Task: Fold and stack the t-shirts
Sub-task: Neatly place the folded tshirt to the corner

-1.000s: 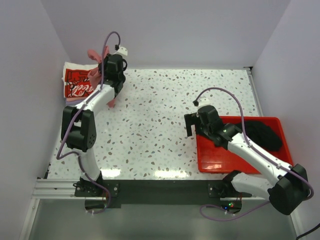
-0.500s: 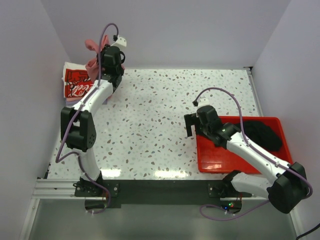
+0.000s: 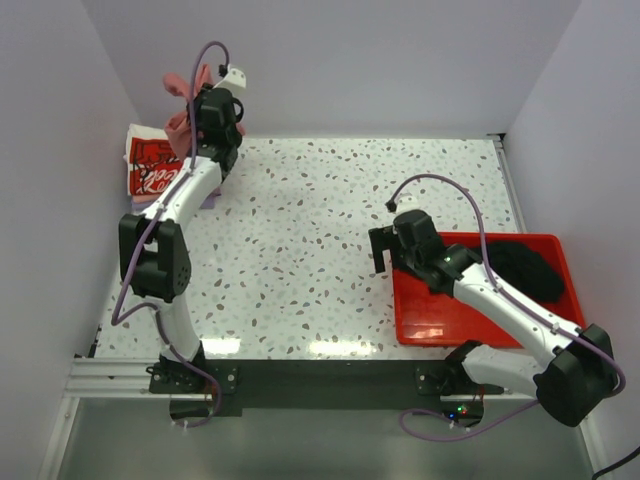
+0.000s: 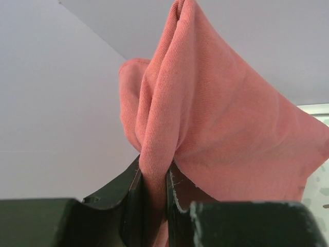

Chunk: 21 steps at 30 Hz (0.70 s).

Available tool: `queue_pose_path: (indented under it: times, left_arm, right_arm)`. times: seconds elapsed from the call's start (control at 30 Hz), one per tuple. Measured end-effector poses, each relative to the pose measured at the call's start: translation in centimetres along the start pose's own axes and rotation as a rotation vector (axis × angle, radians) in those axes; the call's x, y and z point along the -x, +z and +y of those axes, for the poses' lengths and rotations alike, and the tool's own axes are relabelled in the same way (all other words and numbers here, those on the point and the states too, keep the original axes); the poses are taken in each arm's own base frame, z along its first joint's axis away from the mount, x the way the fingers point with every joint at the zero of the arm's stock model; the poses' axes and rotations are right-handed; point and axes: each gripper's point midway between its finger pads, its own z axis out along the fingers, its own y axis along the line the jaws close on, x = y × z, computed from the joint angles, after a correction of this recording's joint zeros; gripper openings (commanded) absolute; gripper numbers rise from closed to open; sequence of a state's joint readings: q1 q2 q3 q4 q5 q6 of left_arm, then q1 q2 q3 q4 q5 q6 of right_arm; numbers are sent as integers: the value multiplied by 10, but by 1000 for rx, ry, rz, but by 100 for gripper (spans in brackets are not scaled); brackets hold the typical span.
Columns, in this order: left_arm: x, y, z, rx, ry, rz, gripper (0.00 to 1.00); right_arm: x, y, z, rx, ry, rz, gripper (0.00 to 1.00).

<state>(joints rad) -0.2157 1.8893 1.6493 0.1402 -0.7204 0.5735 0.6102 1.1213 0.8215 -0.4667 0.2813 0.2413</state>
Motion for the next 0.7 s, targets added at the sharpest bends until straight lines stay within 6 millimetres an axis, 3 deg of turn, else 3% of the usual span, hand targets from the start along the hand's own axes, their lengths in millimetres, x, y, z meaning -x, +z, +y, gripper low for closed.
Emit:
queue_pose_path:
  times: [0.13, 0.4, 0.7]
  left_arm:
    - [-13, 13, 6, 21, -1, 19, 0]
    - [-74, 52, 5, 13, 11, 116, 0]
    - [-125, 79, -5, -11, -17, 191, 0]
  right_arm:
    - [2, -1, -2, -11, 0, -2, 99]
    - [-3, 1, -3, -25, -10, 29, 99]
    - [-4, 2, -4, -36, -13, 54, 99]
